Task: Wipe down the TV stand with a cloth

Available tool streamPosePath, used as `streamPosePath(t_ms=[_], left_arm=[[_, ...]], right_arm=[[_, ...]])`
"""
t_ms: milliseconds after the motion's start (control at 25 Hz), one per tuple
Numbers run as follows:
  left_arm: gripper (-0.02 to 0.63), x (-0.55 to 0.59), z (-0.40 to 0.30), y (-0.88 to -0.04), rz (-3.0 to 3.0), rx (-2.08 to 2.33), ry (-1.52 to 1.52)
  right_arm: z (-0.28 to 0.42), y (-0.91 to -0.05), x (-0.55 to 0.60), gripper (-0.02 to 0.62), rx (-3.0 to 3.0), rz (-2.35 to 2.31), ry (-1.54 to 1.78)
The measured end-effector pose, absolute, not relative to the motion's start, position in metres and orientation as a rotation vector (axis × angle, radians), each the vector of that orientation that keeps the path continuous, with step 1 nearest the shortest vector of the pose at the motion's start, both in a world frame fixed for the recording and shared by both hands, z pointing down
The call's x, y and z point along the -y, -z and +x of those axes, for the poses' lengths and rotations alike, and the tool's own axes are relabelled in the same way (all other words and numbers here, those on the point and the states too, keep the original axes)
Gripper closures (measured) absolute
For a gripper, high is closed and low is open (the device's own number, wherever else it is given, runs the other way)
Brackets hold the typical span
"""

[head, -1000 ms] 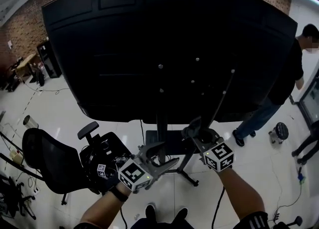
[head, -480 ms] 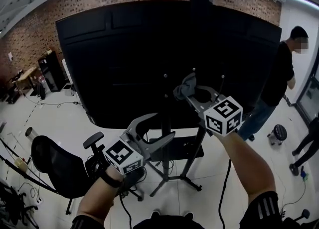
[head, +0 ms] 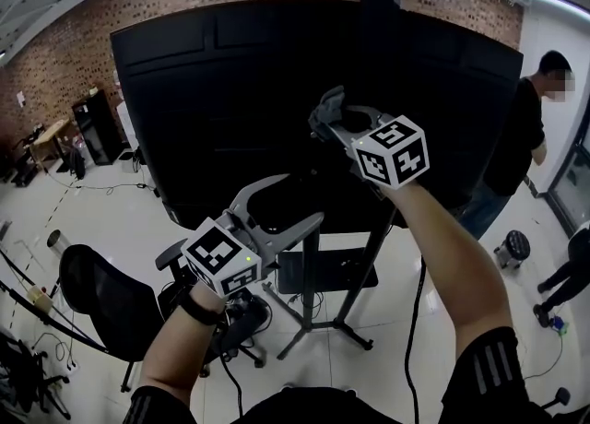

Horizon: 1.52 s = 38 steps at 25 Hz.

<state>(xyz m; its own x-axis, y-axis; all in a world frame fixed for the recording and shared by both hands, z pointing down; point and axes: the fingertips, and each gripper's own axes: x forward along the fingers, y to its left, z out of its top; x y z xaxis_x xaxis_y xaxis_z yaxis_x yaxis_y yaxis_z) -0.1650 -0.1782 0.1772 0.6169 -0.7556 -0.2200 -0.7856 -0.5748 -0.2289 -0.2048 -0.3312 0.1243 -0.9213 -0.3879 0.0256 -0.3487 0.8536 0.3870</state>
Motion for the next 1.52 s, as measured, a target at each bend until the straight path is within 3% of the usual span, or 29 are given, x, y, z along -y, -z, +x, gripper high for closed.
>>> streamPosePath(t_ms=[1520], left_arm=[[0.293, 0.208, -0.192, -0.369, -2.761, -1.430, -0.011]], right_arm=[[-0.208, -0.418, 0.307, 0.561, 2.739, 0.528, 0.209]])
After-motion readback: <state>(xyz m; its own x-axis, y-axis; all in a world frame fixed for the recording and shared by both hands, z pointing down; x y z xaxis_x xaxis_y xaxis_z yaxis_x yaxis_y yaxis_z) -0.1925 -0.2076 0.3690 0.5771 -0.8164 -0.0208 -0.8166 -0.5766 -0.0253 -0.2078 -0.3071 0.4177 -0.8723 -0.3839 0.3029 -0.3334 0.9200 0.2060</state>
